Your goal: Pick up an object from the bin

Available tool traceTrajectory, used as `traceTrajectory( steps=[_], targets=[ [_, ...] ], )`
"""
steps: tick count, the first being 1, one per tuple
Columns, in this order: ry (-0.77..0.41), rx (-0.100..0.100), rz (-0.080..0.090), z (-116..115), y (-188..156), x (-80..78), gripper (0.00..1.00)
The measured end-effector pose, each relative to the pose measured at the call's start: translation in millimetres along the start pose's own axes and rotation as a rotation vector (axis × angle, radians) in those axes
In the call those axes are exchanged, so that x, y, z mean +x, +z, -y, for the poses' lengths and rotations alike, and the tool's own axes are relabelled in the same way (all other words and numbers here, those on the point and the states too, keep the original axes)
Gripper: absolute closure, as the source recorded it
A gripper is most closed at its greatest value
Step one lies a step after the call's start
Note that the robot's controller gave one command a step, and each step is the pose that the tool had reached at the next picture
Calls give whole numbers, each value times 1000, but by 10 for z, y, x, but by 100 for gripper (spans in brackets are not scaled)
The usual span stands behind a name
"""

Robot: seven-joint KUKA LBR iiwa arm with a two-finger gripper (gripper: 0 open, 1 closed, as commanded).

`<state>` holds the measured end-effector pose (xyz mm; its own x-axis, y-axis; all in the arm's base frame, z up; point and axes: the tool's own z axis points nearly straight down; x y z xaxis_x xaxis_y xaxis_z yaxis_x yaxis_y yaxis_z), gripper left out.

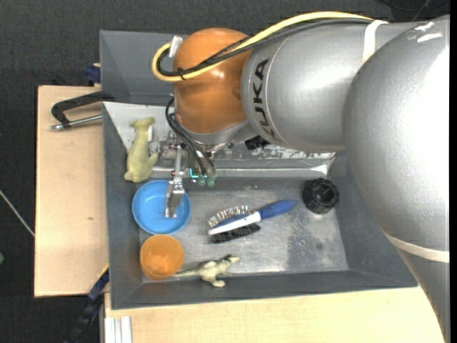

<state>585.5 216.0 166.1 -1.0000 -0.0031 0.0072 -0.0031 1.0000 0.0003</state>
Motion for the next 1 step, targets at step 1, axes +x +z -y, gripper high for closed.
traceTrajectory(
  steps=[1],
  targets=[
    [-148, -2, 10, -144, 956, -12, 0]
  ],
)
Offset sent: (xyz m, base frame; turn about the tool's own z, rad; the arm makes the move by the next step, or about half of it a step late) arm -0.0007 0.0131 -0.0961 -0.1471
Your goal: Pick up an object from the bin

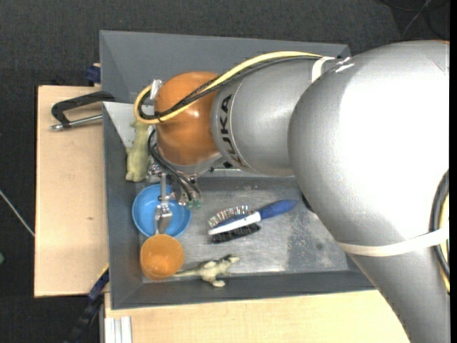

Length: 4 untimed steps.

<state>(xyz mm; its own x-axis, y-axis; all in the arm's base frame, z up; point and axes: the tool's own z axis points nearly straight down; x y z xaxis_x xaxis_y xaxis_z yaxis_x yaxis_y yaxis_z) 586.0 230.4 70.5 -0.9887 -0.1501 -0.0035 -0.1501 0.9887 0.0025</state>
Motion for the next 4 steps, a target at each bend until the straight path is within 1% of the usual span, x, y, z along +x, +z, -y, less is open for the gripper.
traceTrajectory(
  steps=[1, 2, 3, 4],
  targets=[
    [-83, 0, 5, -33, -322, -67, 0],
    [-245, 0, 4, -4, -500, -122, 0],
    [-477, 2, -4, 12, -17, -150, 0],
    [-475, 1, -4, 10, -26, -154, 0]
  ],
)
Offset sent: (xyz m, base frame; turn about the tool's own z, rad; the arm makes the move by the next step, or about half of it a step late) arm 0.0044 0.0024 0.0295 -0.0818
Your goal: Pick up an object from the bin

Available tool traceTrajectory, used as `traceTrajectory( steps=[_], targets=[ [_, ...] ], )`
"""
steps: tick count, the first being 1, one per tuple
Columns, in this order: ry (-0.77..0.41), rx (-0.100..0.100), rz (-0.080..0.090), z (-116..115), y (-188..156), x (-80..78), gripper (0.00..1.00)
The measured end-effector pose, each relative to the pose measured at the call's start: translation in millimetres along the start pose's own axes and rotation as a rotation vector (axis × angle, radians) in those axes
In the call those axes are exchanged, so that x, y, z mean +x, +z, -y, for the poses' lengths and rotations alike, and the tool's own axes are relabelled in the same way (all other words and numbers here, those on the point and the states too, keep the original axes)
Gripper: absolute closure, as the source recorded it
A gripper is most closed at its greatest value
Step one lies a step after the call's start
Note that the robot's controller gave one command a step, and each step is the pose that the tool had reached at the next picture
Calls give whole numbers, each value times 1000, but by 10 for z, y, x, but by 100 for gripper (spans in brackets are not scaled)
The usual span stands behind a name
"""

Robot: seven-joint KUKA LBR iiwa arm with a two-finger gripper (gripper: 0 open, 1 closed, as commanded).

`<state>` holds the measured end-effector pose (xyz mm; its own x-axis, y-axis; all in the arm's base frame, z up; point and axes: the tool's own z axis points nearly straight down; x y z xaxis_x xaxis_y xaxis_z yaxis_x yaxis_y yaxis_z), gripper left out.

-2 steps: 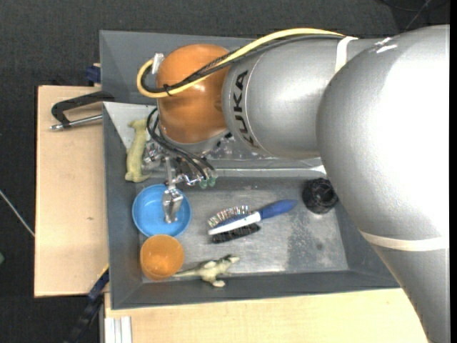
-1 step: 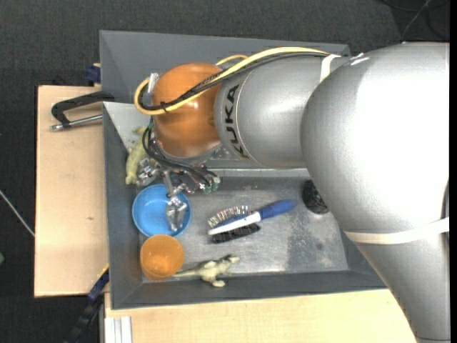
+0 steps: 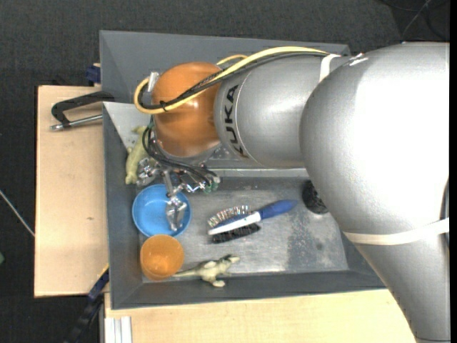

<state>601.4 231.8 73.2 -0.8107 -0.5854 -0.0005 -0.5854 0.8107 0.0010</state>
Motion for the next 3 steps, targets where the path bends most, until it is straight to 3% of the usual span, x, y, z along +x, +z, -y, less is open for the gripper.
traceTrajectory(
  steps=[1, 2, 3],
  targets=[
    [0, 0, 7, -4, -31, -24, 100],
    [2, 0, 5, -9, -71, -41, 100],
    [3, 4, 16, -13, -1309, -78, 100]
  ],
)
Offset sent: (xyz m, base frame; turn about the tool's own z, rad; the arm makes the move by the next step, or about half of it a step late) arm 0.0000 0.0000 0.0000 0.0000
